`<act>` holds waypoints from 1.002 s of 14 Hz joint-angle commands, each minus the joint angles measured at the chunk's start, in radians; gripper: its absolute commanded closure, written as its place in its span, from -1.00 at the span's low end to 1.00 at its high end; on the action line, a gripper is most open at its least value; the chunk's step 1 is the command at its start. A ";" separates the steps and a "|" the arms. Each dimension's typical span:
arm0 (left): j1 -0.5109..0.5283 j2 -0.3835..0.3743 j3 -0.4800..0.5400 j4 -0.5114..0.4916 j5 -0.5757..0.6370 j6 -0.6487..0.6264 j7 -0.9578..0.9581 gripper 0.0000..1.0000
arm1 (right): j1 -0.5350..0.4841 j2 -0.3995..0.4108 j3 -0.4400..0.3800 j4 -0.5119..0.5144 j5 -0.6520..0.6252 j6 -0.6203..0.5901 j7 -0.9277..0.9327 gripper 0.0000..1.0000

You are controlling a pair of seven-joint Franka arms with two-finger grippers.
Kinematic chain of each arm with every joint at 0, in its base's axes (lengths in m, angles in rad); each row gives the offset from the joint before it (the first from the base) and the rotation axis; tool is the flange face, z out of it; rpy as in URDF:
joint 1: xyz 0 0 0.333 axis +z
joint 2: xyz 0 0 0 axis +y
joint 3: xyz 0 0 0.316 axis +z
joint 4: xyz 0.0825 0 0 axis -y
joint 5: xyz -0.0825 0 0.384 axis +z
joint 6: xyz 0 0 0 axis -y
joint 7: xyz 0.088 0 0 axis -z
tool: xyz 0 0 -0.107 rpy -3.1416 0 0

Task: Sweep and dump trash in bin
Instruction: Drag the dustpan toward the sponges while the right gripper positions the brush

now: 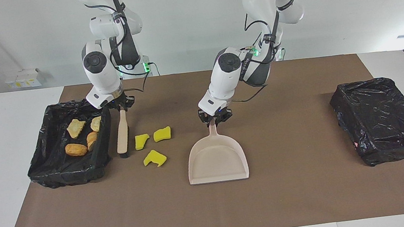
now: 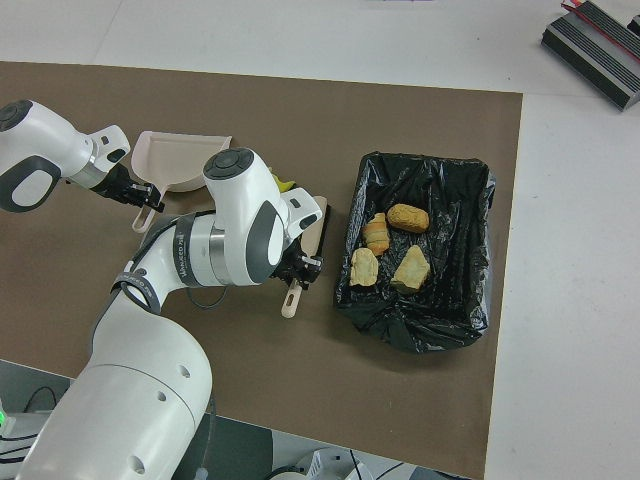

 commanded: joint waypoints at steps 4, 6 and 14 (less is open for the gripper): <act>0.185 -0.079 0.015 0.032 0.002 -0.226 0.309 1.00 | -0.003 0.000 0.010 0.014 0.022 -0.016 -0.033 1.00; 0.236 -0.082 0.015 0.030 0.002 -0.269 0.526 1.00 | 0.025 -0.001 0.014 0.014 0.020 -0.019 -0.039 1.00; 0.245 -0.104 0.017 0.006 0.060 -0.333 0.995 1.00 | 0.108 -0.007 0.016 0.016 0.072 -0.019 0.011 1.00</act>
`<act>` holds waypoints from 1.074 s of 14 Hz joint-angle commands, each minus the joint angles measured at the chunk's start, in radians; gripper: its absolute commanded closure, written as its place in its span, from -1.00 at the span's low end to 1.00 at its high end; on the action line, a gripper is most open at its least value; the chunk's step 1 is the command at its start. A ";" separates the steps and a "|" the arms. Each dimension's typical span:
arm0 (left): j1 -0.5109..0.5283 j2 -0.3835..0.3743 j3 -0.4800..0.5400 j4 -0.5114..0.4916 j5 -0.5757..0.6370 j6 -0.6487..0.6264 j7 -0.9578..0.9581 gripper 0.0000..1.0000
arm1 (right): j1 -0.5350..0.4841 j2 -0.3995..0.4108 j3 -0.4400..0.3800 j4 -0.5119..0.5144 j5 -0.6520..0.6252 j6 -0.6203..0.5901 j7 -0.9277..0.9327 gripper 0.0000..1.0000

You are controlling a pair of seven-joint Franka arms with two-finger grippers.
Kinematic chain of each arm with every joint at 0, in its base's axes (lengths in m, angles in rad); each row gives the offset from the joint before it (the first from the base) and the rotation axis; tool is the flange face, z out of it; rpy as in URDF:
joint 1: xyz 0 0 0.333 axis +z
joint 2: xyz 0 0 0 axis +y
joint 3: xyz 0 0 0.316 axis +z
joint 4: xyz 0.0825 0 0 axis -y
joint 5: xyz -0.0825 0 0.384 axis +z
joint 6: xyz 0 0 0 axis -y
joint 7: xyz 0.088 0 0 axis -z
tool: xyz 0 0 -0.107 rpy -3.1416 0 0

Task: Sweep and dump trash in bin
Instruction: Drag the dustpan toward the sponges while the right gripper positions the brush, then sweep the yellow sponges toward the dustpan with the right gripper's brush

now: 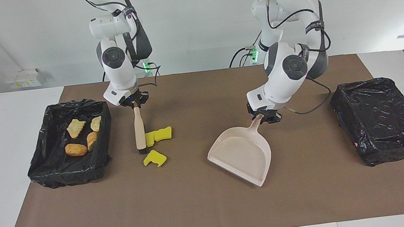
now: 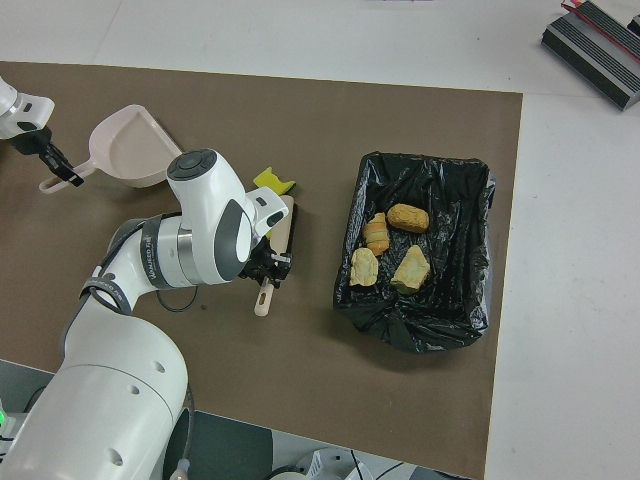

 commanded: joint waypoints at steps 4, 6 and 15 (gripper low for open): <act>-0.049 -0.073 -0.005 -0.092 0.052 -0.026 0.216 1.00 | -0.003 -0.009 0.001 0.011 0.020 -0.041 0.008 1.00; -0.100 -0.115 -0.005 -0.162 0.052 0.004 0.322 1.00 | -0.003 -0.012 0.001 0.011 0.020 -0.061 0.002 1.00; -0.193 -0.162 -0.005 -0.271 0.087 0.086 0.318 1.00 | -0.001 -0.004 0.002 0.021 0.013 -0.018 -0.018 1.00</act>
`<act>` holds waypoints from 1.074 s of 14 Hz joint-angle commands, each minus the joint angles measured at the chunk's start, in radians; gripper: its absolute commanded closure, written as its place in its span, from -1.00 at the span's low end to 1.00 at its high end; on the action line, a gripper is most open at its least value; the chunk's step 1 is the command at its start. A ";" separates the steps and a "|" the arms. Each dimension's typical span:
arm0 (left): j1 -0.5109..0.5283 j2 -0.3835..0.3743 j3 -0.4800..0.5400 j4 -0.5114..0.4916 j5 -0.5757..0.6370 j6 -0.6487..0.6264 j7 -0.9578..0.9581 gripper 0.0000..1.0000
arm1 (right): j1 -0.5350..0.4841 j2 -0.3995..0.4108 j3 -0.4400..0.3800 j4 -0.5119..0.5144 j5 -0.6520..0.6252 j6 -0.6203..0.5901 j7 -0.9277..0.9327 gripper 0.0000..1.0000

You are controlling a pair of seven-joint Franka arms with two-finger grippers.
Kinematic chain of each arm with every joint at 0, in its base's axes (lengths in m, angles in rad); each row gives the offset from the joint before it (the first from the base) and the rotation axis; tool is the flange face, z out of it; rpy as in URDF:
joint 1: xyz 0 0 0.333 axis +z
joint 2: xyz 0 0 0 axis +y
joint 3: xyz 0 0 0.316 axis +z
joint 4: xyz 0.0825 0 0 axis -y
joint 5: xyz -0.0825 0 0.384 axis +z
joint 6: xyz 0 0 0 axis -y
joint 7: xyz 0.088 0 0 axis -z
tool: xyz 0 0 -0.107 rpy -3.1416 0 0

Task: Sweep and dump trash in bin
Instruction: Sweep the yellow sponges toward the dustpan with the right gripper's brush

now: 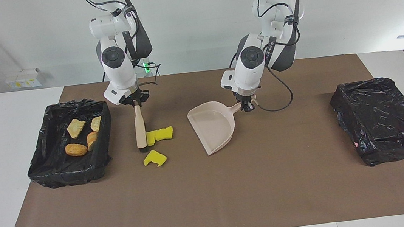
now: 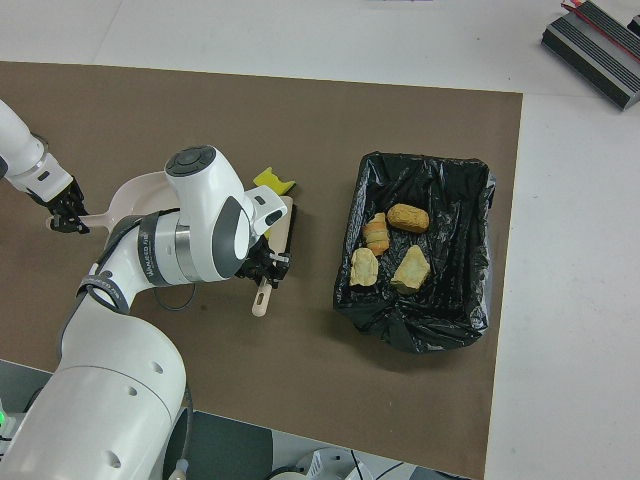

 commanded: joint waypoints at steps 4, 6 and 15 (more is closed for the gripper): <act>-0.075 -0.043 0.013 -0.079 0.014 0.093 -0.005 1.00 | 0.034 0.018 0.003 0.008 0.008 0.053 -0.019 1.00; -0.087 -0.040 0.011 -0.117 0.014 0.164 -0.037 1.00 | 0.116 0.047 0.003 0.017 0.017 0.069 -0.019 1.00; -0.098 -0.041 0.011 -0.119 0.014 0.158 -0.040 1.00 | 0.250 0.190 0.003 0.259 0.441 0.029 0.001 1.00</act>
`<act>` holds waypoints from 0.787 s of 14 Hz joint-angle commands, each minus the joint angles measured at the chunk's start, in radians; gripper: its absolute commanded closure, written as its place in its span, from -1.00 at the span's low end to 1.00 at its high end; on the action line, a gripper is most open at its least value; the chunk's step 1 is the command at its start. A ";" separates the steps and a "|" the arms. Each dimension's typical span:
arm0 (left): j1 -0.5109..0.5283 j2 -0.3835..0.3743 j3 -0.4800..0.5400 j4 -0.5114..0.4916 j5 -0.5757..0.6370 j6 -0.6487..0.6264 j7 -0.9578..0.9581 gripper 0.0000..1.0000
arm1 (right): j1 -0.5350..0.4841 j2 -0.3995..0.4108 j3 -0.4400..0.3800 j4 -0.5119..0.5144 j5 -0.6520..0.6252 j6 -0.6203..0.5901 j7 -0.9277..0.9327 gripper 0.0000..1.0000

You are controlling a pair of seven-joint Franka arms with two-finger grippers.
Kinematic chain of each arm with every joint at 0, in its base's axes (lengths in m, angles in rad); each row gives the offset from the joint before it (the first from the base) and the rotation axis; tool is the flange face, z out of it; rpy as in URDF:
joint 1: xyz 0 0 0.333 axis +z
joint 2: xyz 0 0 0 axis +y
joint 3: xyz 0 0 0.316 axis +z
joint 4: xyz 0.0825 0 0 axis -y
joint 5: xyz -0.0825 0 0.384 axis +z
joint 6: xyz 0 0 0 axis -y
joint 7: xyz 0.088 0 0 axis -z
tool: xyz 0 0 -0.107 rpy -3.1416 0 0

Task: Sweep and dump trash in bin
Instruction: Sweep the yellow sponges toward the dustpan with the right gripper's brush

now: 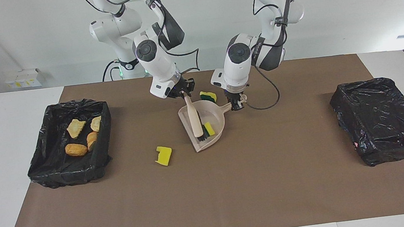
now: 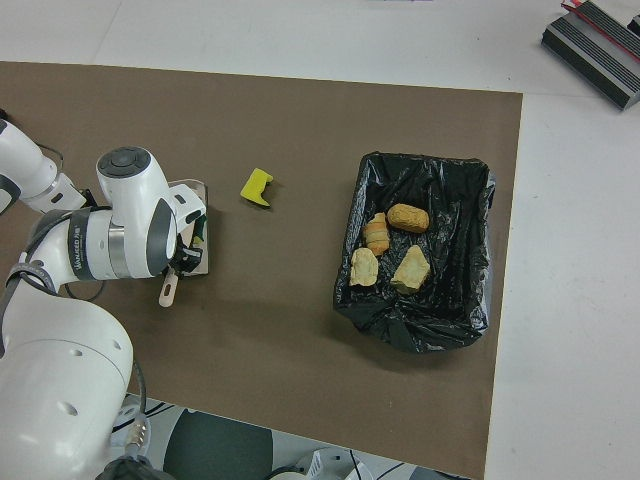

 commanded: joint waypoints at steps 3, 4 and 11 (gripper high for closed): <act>-0.025 -0.026 0.013 -0.042 0.013 0.029 -0.014 1.00 | -0.051 0.018 -0.020 0.075 -0.121 -0.125 0.002 1.00; -0.025 -0.026 0.014 -0.042 0.013 0.029 -0.014 1.00 | -0.077 0.006 -0.020 0.077 -0.177 -0.152 0.003 1.00; -0.006 0.018 0.019 0.068 0.036 -0.063 -0.008 1.00 | -0.277 -0.015 -0.017 0.049 -0.529 -0.175 -0.010 1.00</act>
